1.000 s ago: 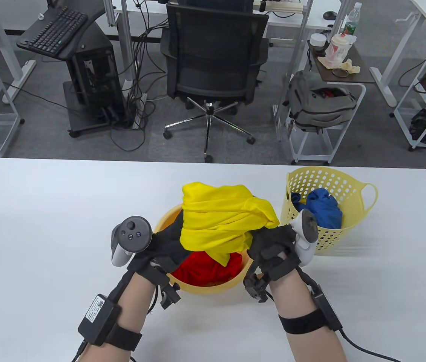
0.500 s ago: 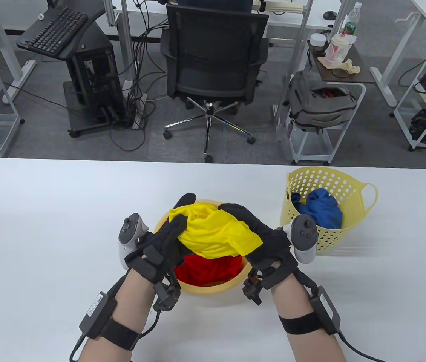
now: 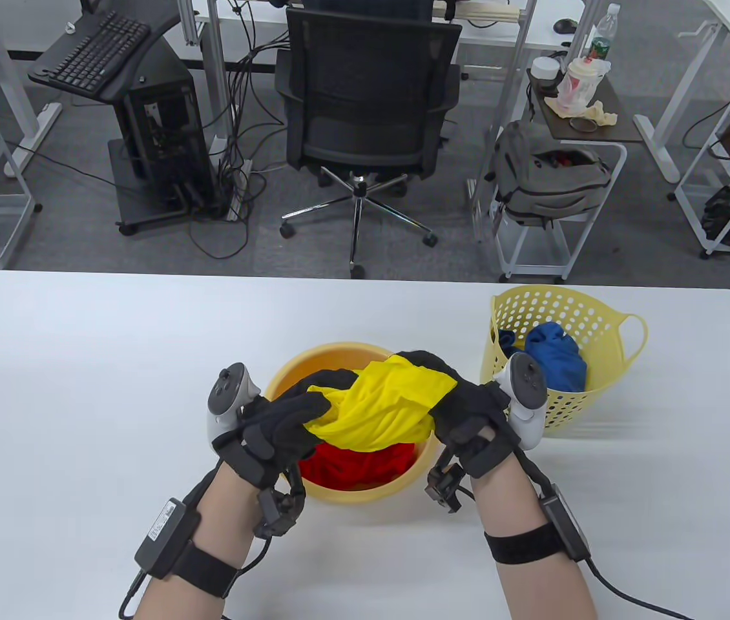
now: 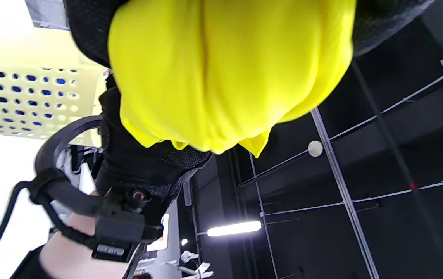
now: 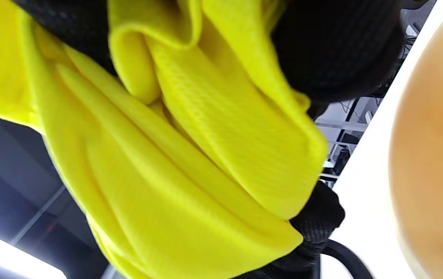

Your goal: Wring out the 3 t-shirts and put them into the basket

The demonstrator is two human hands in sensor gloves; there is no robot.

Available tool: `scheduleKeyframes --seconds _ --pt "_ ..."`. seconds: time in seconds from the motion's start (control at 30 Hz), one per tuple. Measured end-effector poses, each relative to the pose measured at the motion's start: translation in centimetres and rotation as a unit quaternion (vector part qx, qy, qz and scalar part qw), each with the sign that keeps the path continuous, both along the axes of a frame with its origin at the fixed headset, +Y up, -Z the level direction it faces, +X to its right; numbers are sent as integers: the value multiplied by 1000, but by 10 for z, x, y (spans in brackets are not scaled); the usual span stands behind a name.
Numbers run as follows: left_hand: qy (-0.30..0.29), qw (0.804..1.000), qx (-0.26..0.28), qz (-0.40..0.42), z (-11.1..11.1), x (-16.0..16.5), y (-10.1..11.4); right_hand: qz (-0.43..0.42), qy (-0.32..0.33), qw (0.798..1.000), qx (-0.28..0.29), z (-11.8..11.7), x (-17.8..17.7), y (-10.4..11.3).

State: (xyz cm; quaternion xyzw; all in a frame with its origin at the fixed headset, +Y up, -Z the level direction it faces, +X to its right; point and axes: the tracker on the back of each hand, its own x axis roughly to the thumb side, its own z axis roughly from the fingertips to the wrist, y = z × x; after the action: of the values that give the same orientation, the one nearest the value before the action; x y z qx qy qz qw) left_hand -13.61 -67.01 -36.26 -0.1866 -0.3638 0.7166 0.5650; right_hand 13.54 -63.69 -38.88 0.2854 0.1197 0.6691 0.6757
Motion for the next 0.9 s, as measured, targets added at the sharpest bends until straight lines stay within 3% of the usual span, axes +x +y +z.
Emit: scheduleKeyframes --seconds 0.1,0.17,0.3,0.37,0.43,0.53,0.57,0.6,0.63,0.7,0.8,0.9 --pt "61 994 19 -89 0 -3 1 62 23 997 32 2 -5 3" --pt "91 988 27 -119 2 -1 3 81 -2 996 37 5 -8 4" --pt "100 965 113 -213 10 11 12 102 -43 994 8 4 -8 2" --pt "130 927 192 -296 18 20 22 105 -48 993 -12 2 -7 -1" --pt "170 862 279 -387 30 32 33 117 -52 991 -38 -1 -4 -6" --pt "212 798 351 -441 39 45 34 140 -80 986 -41 0 -2 -5" --pt "220 790 358 -447 38 48 30 159 -93 982 -38 1 -1 -3" --pt "228 793 350 -444 37 47 27 173 -106 979 -36 3 -1 -3" --pt "235 811 327 -424 32 44 25 177 -121 976 -32 4 -1 -3" --pt "230 869 258 -354 23 34 22 120 -118 985 -24 3 -2 -6" --pt "245 919 159 -265 12 11 14 -39 -2 999 -9 -1 -3 -8" --pt "210 962 68 -163 0 -10 2 -87 96 992 0 3 -9 -1"
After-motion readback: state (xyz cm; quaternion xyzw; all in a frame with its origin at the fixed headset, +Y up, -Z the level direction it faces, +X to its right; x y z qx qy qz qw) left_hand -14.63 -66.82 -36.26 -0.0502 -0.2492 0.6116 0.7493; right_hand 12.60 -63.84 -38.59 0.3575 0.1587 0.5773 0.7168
